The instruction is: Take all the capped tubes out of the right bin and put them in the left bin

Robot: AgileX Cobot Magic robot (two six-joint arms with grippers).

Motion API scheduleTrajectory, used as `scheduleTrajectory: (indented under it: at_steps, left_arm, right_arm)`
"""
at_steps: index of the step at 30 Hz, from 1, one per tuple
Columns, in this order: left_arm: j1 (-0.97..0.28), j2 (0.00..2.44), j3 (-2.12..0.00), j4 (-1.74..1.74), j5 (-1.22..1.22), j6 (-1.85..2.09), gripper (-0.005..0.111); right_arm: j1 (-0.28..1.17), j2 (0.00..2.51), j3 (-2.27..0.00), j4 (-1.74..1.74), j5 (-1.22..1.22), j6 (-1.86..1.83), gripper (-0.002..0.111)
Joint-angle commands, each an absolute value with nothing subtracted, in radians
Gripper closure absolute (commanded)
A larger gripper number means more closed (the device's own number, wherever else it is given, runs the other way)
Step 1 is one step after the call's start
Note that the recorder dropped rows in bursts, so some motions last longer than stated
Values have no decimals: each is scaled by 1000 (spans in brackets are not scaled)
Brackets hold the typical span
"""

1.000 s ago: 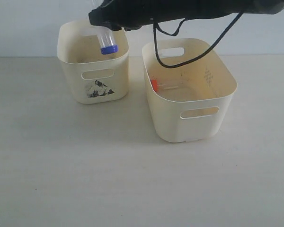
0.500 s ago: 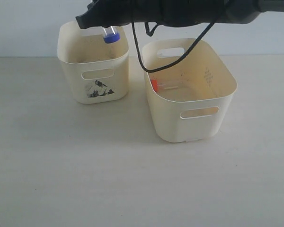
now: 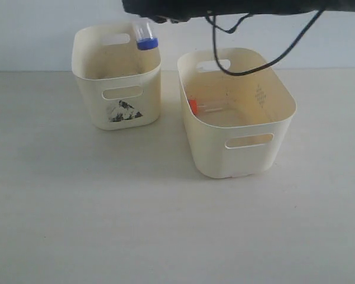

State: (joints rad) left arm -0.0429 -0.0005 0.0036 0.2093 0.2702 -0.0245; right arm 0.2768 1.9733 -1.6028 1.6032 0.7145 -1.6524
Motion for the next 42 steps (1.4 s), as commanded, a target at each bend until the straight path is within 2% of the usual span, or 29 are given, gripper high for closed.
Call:
scheduleTrajectory:
  at_steps: [1, 6, 21, 36, 37, 39, 40, 42]
  left_arm:
    - [-44, 0, 0, 206, 261, -38, 102]
    - [-44, 0, 0, 206, 261, -38, 102]
    - [-44, 0, 0, 206, 261, -38, 102]
    - [-44, 0, 0, 206, 261, -38, 102]
    - [-44, 0, 0, 206, 261, -38, 102]
    - [-44, 0, 0, 206, 261, -38, 102]
    - [-44, 0, 0, 206, 261, -38, 102]
    - [-44, 0, 0, 206, 261, -38, 102]
  right_arm:
    - [163, 1961, -1607, 1608, 822, -1624, 108]
    - [125, 1970, -1627, 1692, 719, -1721, 108]
    - [179, 2257, -1960, 1726, 892, -1621, 108]
    - [259, 2302, -1980, 1744, 729, -1575, 108]
    - [259, 2302, -1980, 1744, 729, -1575, 106]
    - [259, 2302, -1980, 1744, 716, -1575, 87]
    - [259, 2302, -1980, 1744, 703, -1566, 63]
    - [259, 2302, -1980, 1744, 686, -1561, 41]
